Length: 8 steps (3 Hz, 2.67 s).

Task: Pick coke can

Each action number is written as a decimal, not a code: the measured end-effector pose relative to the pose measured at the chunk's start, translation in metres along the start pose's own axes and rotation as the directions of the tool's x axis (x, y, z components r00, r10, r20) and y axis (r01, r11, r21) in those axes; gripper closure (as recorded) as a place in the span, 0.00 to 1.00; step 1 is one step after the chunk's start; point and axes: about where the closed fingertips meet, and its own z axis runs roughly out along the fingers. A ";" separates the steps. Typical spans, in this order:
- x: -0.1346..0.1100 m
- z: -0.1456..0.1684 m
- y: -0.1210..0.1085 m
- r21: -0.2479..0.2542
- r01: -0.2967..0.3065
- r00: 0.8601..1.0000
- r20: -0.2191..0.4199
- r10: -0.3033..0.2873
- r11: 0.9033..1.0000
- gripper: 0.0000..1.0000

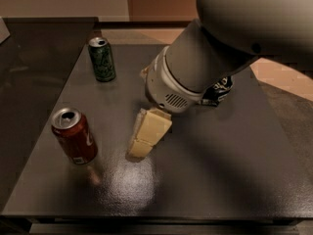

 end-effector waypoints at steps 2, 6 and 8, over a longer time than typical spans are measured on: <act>-0.035 0.059 0.016 -0.101 -0.027 0.996 0.085 0.036 0.995 0.00; -0.099 0.103 0.031 -0.200 0.012 0.964 0.264 0.042 0.980 0.41; -0.105 0.086 0.022 -0.185 0.000 0.954 0.295 0.056 0.983 0.87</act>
Offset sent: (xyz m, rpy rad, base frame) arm -0.0040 0.0957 -0.0487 0.1425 0.1581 0.0717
